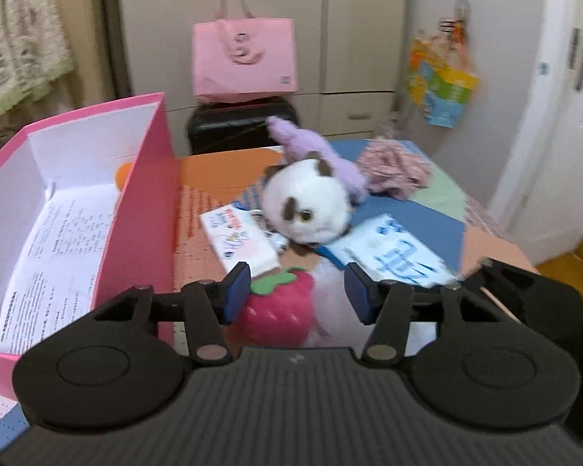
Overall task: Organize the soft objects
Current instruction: 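Move the left gripper to the strawberry plush while the right gripper approaches the mesh puff, then grasp the red strawberry plush with the left gripper while the right gripper grasps the white mesh puff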
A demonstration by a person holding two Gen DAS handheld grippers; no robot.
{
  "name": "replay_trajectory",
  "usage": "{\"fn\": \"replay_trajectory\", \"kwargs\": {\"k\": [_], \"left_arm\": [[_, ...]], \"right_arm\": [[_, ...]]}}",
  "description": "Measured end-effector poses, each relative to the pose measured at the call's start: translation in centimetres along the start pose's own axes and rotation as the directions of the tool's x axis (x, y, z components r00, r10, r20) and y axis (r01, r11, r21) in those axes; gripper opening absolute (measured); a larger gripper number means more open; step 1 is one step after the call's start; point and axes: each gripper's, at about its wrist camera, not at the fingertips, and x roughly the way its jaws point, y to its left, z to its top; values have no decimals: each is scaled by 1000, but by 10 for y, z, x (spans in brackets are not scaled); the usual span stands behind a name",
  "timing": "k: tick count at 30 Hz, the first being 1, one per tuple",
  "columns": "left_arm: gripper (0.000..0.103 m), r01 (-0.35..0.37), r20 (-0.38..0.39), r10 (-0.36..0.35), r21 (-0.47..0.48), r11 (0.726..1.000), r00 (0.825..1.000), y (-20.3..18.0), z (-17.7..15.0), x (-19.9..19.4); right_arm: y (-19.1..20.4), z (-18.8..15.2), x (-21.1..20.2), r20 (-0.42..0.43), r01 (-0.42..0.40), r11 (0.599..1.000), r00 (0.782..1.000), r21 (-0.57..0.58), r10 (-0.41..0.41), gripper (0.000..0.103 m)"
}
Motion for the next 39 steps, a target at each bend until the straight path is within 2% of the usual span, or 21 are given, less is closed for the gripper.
{"fn": "replay_trajectory", "kwargs": {"k": [3, 12, 18, 21, 24, 25, 26, 29, 33, 39], "left_arm": [[50, -27, -6, 26, -41, 999, 1000, 4, -2, 11], [51, -65, -34, 62, -89, 994, 998, 5, -13, 28], [55, -107, -5, 107, -131, 986, 994, 4, -27, 36], [55, -96, 21, 102, -183, 978, 995, 8, -33, 39], [55, -103, 33, 112, -190, 976, 993, 7, -34, 38], [54, -105, 37, 113, -181, 978, 993, 6, -35, 38], [47, -103, 42, 112, -172, 980, 993, 6, -35, 38], [42, -100, 59, 111, -172, 980, 992, 7, -39, 36], [42, -104, 73, 117, -171, 980, 990, 7, -41, 33], [42, -76, 110, 96, -172, 982, 989, 7, -41, 22]], "right_arm": [[-2, 1, 3, -21, -37, 999, 999, 36, 38, 73], [-5, -6, -2, -23, 0, 998, 1000, 69, 1, 48], [-14, -17, -10, -3, 15, 991, 1000, 136, -15, 43], [-18, -23, -9, 11, 4, 985, 1000, 173, -6, 43], [-20, -24, -7, 11, -6, 982, 1000, 189, 4, 43], [-21, -24, -6, 11, -8, 982, 1000, 189, 6, 43], [-22, -24, -5, 11, -8, 982, 1000, 187, 6, 43], [-20, -25, -4, 14, -5, 983, 1000, 182, 3, 44], [-18, -26, -2, 18, 7, 984, 1000, 179, -11, 43], [-12, -25, -6, 24, 28, 985, 999, 172, -32, 35]]}}
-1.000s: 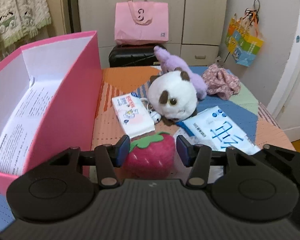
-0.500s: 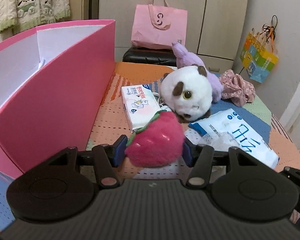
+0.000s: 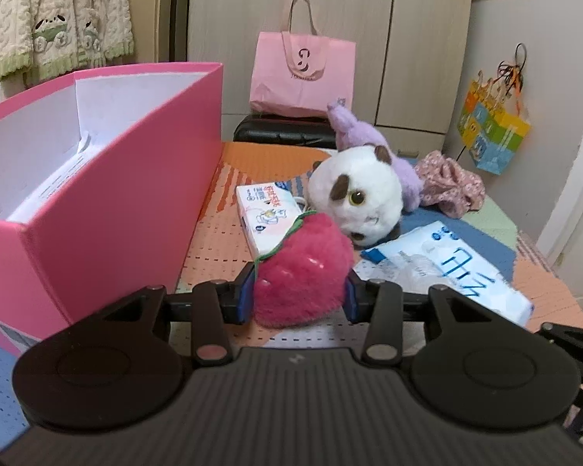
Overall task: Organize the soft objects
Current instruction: 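Grasp the red strawberry plush with the left gripper while the right gripper grasps the white mesh puff, then carry the strawberry plush and mesh puff over the pink shoebox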
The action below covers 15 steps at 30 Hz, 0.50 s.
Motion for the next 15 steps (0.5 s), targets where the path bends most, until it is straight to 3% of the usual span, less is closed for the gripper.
{"fn": "replay_trajectory", "kwargs": {"k": [8, 15], "left_arm": [[43, 38, 36, -39, 36, 999, 999, 0, -2, -27], [43, 100, -10, -100, 0, 995, 995, 8, -4, -42]], "right_arm": [[4, -1, -3, 1, 37, 999, 999, 9, -37, 34], [3, -1, -8, 2, 43, 998, 999, 43, -43, 35]]}}
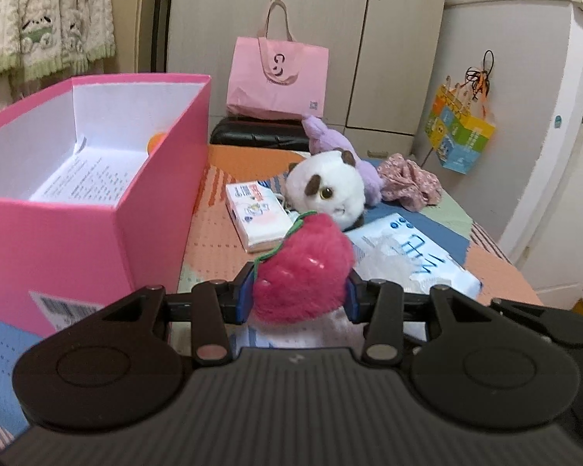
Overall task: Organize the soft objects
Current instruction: 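Carry the strawberry plush and mesh puff over the pink shoebox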
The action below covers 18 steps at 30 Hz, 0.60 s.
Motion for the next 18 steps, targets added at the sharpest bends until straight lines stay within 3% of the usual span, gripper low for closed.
{"fn": "replay_trajectory", "kwargs": {"k": [18], "left_arm": [[43, 133, -126, -152, -150, 980, 980, 36, -8, -16]], "right_arm": [[9, 4, -16, -3, -9, 998, 1000, 66, 9, 35]]}}
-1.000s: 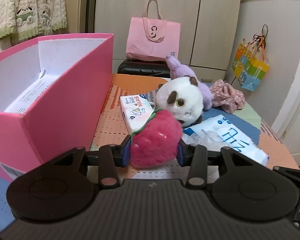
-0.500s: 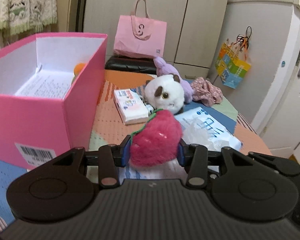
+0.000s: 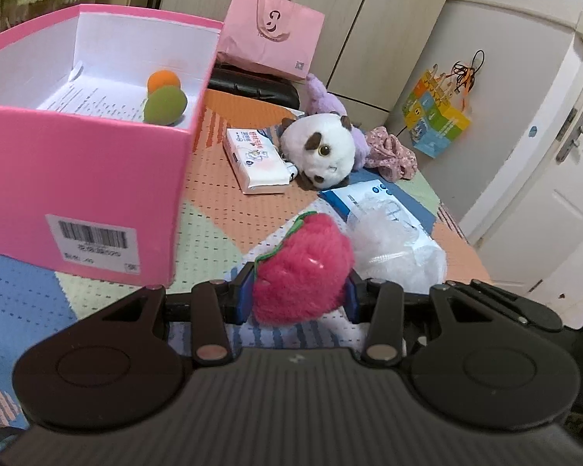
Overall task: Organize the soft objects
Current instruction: 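Carry the strawberry plush and mesh puff over the pink shoebox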
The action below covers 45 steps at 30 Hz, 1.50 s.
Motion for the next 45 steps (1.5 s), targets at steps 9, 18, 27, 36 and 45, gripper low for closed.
{"fn": "replay_trajectory", "kwargs": {"k": [9, 18, 27, 36, 45], "left_arm": [[43, 12, -32, -14, -77, 997, 999, 32, 0, -12], [43, 41, -47, -47, -119, 992, 998, 58, -1, -26], [43, 100, -67, -109, -135, 986, 992, 70, -2, -50], [43, 175, -158, -189, -97, 980, 969, 87, 15, -86], [43, 204, -131, -199, 26, 979, 971, 86, 49, -129]], "right_arm": [[15, 5, -3, -58, -69, 998, 996, -2, 69, 34], [38, 17, -16, -112, -125, 991, 987, -48, 119, 35], [56, 23, -31, -175, -176, 981, 971, -82, 160, 35], [81, 44, -38, -244, -290, 953, 934, -84, 262, 35], [109, 79, -35, -292, -388, 919, 889, -74, 352, 35]]}}
